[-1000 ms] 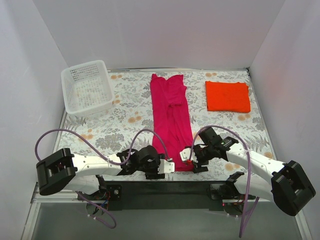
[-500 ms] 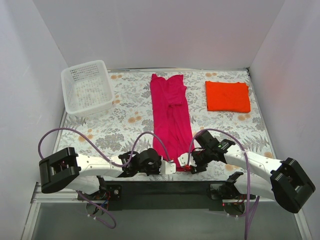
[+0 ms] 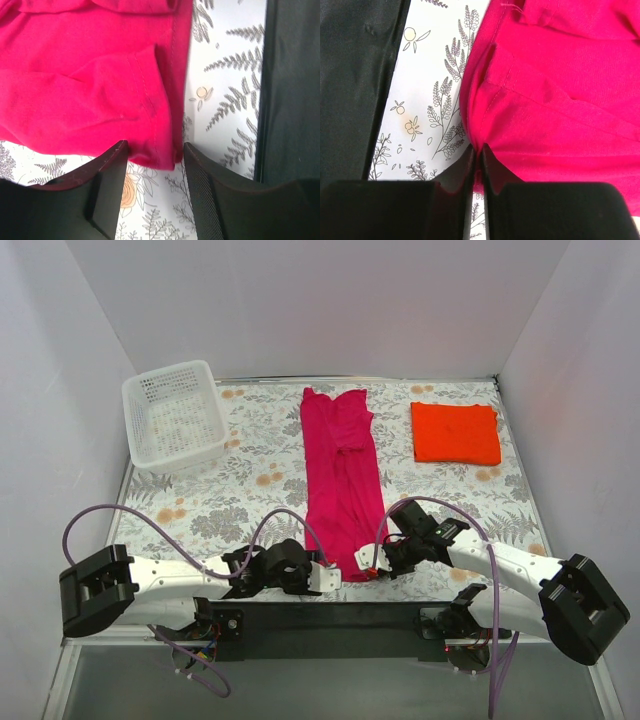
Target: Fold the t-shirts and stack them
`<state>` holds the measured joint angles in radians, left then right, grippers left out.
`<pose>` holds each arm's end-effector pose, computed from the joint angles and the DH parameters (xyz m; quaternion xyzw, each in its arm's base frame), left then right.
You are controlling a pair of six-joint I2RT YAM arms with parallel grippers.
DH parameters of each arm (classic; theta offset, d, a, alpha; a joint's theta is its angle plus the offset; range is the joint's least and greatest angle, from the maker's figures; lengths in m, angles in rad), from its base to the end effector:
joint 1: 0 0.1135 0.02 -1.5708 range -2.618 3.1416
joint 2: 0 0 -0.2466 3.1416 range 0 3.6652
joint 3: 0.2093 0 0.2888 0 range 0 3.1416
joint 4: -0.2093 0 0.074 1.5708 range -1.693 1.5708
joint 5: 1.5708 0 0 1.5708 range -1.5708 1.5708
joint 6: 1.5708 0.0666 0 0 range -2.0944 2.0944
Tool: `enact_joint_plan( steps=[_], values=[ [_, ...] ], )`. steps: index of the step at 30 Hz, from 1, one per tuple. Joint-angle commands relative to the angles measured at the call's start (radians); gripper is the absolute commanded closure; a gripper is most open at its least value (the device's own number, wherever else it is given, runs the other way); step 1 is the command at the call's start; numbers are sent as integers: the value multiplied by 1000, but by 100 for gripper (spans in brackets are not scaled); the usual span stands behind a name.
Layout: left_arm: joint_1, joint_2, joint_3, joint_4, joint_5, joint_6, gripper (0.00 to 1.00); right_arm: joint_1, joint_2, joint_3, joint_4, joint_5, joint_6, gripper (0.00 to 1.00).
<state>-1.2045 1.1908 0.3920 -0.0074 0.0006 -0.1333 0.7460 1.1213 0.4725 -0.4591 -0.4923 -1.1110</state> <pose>0.0952 -0.2483 0.0805 0.4736 0.7978 -0.2316 0.2925 0.1501 0.1816 0.0940 -0.7894 0.5207 0.1929 0.2618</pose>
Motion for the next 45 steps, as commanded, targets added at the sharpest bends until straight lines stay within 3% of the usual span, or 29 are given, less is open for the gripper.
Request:
enact_joint_plan(
  steps=[1,4,10,12,14,23,31,34,40,45],
  values=[
    [2,-34,-38,-94,39,43,53,4,14,-8,8,4,3,89],
    [0,18,-30,-103,45,46,53,4,12,1,2,3,11,97],
    [0,111,-12,-95,52,50,59,4,11,18,-13,-2,13,99],
    [0,131,-5,-95,49,49,80,3,6,25,-21,-9,16,99],
    [0,128,-8,-92,33,47,93,-5,0,35,-33,-18,19,99],
    [2,101,5,-112,16,51,100,-79,-60,80,-90,-100,17,99],
    [11,-94,57,-173,87,43,100,-122,-61,187,-196,-213,17,99],
    [49,-126,82,-175,146,57,100,-143,-43,224,-194,-221,39,99],
    [262,-94,169,-155,312,115,100,-292,66,345,-196,-264,68,99],
    [468,84,327,-125,475,190,100,-342,242,469,-185,-256,108,99]
  ],
)
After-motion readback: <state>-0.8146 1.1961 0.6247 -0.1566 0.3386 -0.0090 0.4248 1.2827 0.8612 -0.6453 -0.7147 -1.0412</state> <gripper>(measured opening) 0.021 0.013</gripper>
